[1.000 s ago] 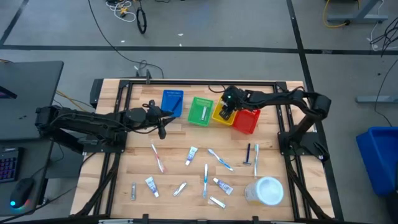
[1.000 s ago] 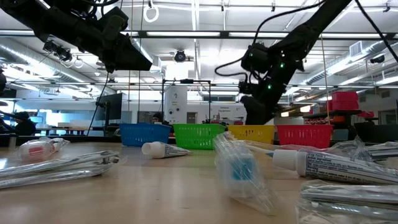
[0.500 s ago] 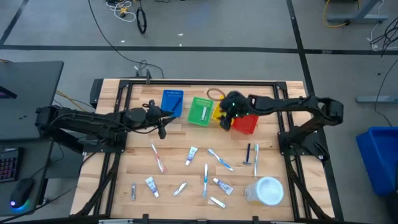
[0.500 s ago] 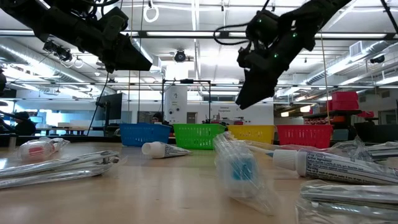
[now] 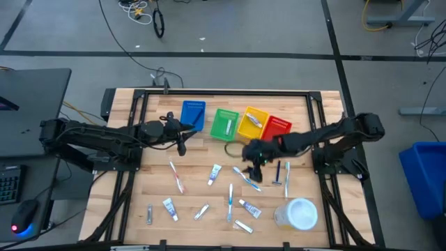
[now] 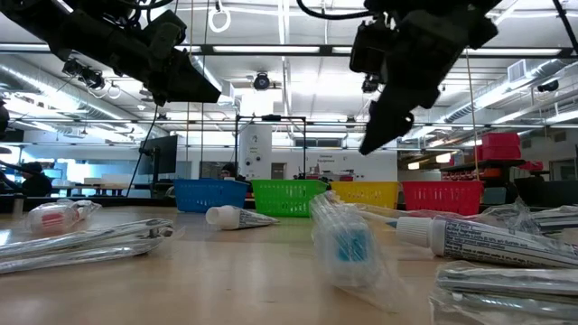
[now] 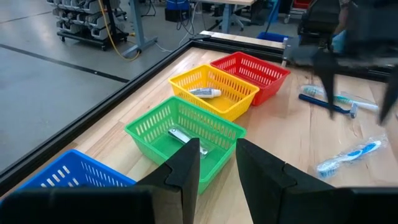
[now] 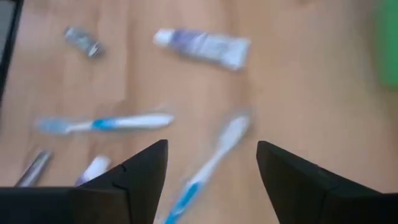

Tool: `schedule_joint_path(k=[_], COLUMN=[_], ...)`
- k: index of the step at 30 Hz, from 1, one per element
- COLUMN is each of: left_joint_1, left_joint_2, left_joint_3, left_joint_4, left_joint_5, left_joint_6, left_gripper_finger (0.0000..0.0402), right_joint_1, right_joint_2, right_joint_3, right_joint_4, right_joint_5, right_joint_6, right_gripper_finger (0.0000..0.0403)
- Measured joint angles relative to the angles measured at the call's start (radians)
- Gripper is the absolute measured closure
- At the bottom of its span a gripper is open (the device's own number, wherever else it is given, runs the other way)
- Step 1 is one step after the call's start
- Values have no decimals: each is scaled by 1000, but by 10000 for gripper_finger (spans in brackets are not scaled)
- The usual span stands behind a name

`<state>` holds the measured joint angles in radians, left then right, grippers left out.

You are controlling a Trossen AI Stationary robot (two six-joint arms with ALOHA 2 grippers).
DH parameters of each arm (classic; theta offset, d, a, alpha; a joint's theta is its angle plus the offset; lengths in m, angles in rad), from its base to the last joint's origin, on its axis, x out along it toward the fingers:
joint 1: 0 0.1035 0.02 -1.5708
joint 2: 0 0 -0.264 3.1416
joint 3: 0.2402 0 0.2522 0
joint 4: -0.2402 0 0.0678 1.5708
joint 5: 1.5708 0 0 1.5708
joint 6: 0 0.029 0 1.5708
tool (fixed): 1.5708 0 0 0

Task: Pick & Place Travel size toiletries
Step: Put the right blue toothbrush into the red bin

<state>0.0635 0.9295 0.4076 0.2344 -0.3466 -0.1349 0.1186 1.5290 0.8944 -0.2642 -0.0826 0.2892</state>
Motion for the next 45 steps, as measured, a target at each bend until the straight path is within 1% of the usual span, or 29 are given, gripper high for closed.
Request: schedule_joint_path(k=[5,8,12,15,19,22,25,30,36,39,45], left_joint_1=[0,0,0,0,0,0,0,0,0,0,0], left_joint_2=[0,0,0,0,0,0,0,0,0,0,0], left_joint_3=[0,0,0,0,0,0,0,0,0,0,0], left_joint_4=[0,0,0,-1,-3,-3,-5,-5,-11,-11,-15], left_joint_5=[0,0,0,0,0,0,0,0,0,-1,-1], left_joint_6=[0,0,-10,-21,-22,-22,-22,-22,-22,-18,-19], left_gripper_finger=[290,290,290,290,290,290,290,290,290,290,290], right_joint_1=[90,124,134,130,128,128,127,109,86,80,76], right_joint_2=[95,147,200,229,252,254,254,255,242,222,124], right_joint_3=[0,0,0,0,2,2,2,2,-1,-1,-1], right_joint_4=[22,44,43,45,48,45,44,45,47,50,52], right_joint_5=[6,69,162,191,205,204,204,197,175,168,180], right_joint_6=[72,88,116,162,154,135,133,179,219,220,227], right_gripper_finger=[146,154,161,162,166,188,226,292,352,366,368])
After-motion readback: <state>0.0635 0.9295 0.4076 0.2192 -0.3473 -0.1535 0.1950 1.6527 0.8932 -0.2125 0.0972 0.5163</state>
